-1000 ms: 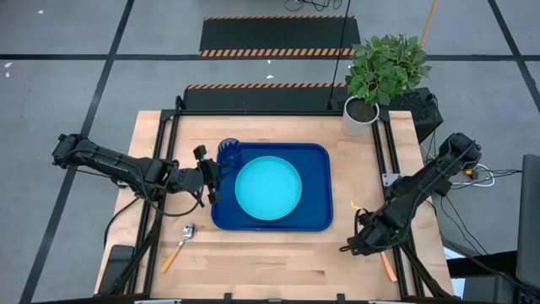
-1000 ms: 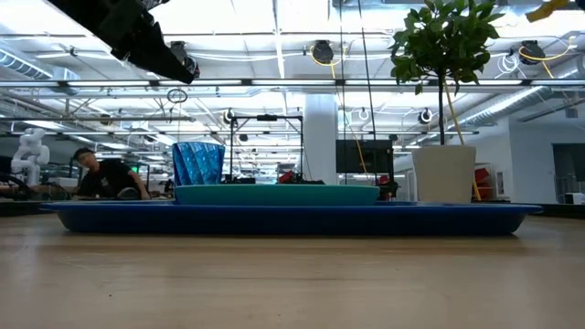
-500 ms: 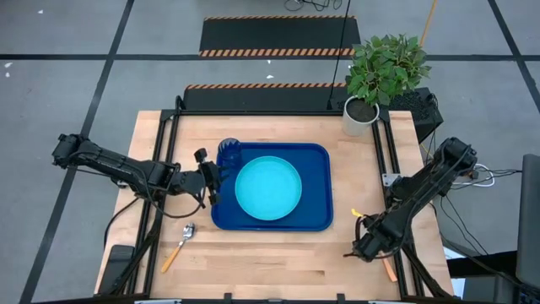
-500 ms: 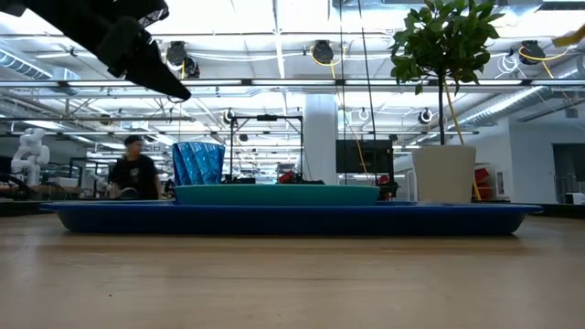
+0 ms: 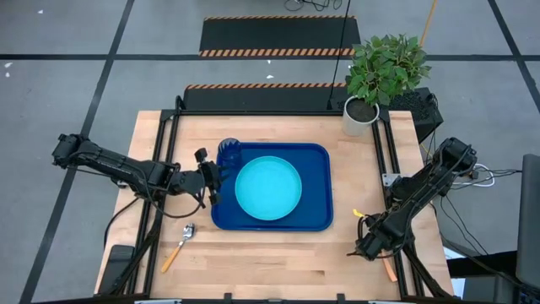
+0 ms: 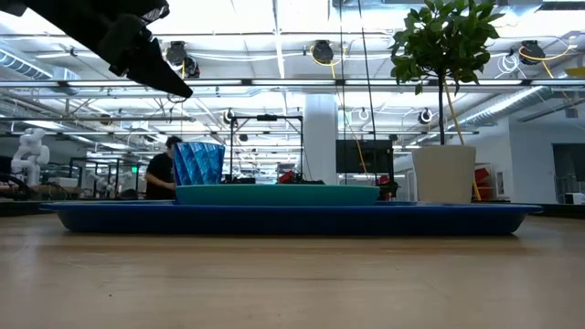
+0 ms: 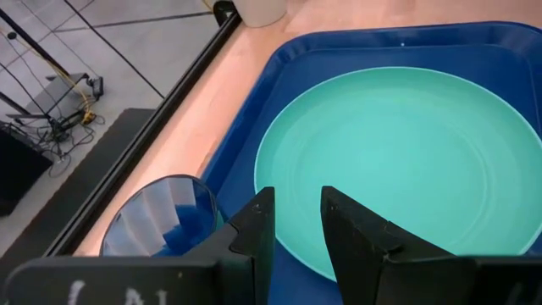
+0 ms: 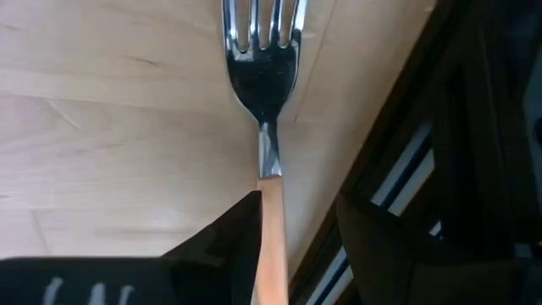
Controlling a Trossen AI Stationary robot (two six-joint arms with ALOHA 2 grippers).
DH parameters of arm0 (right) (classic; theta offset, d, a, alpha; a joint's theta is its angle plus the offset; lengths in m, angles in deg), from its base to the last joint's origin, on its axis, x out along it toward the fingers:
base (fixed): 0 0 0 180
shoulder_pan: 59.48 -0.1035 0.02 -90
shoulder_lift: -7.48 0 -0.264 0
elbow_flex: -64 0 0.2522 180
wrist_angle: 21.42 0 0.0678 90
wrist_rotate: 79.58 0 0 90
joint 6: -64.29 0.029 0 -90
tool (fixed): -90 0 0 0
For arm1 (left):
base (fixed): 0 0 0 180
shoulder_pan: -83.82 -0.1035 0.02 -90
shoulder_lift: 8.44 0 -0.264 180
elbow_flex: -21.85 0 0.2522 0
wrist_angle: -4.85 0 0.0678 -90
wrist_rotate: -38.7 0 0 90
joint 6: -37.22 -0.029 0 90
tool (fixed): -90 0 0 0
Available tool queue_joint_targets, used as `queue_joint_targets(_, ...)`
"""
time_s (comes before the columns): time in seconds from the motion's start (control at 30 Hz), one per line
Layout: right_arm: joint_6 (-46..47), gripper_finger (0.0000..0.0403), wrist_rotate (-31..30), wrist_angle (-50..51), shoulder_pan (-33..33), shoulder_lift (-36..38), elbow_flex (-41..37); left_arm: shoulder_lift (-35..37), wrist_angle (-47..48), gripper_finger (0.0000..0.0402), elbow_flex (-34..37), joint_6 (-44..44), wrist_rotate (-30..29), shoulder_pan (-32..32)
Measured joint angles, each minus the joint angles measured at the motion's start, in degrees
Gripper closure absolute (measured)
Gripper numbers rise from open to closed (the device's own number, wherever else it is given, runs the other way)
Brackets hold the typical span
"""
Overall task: Pick and place plate/cup/fork/spoon on tray
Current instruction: Put the orange fork beside the light blue plate
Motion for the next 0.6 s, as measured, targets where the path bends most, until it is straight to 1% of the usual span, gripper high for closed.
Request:
queue_joint_targets(0.3,0.39,0.0257,-0.13,-7.26,-0.03,0.0,-3.21,0.0,0.02,0.03,0.0,0.0,0.0,0.0)
queue_joint_targets(0.6,0.34,0.0261,-0.04,-8.48,-0.03,0.07,-3.75,0.0,0.03,0.03,0.0,0.0,0.0,0.0)
